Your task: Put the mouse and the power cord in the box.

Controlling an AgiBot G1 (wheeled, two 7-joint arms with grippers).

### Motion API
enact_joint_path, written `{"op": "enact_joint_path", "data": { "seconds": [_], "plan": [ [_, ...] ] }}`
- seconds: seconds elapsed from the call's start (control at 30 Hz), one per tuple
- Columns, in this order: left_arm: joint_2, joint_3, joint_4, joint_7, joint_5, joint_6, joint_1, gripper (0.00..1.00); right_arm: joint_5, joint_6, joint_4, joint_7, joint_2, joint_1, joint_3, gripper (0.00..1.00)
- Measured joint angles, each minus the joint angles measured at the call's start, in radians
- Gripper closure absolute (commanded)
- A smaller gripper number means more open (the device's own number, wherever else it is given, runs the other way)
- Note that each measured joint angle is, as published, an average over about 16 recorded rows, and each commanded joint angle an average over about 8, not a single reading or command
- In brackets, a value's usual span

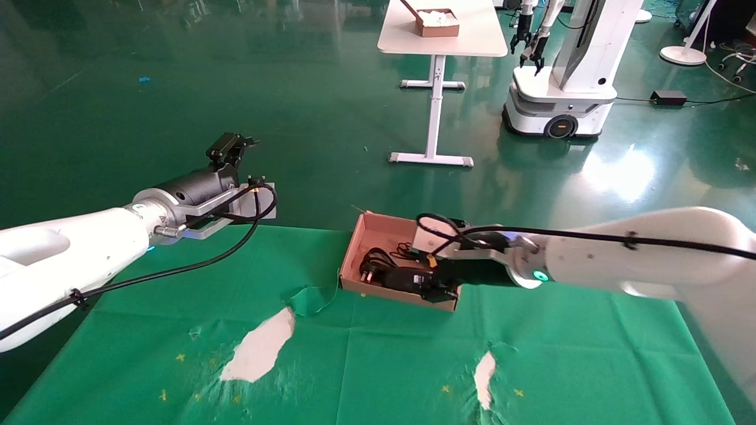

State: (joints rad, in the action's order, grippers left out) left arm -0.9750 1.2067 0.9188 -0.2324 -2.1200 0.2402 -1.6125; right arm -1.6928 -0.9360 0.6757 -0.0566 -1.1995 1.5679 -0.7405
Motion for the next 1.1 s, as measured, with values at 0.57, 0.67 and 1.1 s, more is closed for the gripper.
{"op": "enact_joint_path", "data": {
  "seconds": [0.57, 0.67, 1.1],
  "plan": [
    [0.006, -0.016, 0.006, 0.001, 0.023, 0.021, 0.009, 0.00, 0.354, -0.206, 0.224, -0.048, 0.217, -0.182, 0.170, 0.00],
    [0.014, -0.037, 0.014, 0.002, 0.054, 0.050, 0.021, 0.00, 0.416, -0.242, 0.263, -0.057, 0.255, -0.214, 0.199, 0.00],
    [0.084, -0.214, 0.084, 0.010, 0.318, 0.288, 0.124, 0.00, 0.688, -0.400, 0.435, -0.094, 0.420, -0.353, 0.329, 0.00]
  ]
}}
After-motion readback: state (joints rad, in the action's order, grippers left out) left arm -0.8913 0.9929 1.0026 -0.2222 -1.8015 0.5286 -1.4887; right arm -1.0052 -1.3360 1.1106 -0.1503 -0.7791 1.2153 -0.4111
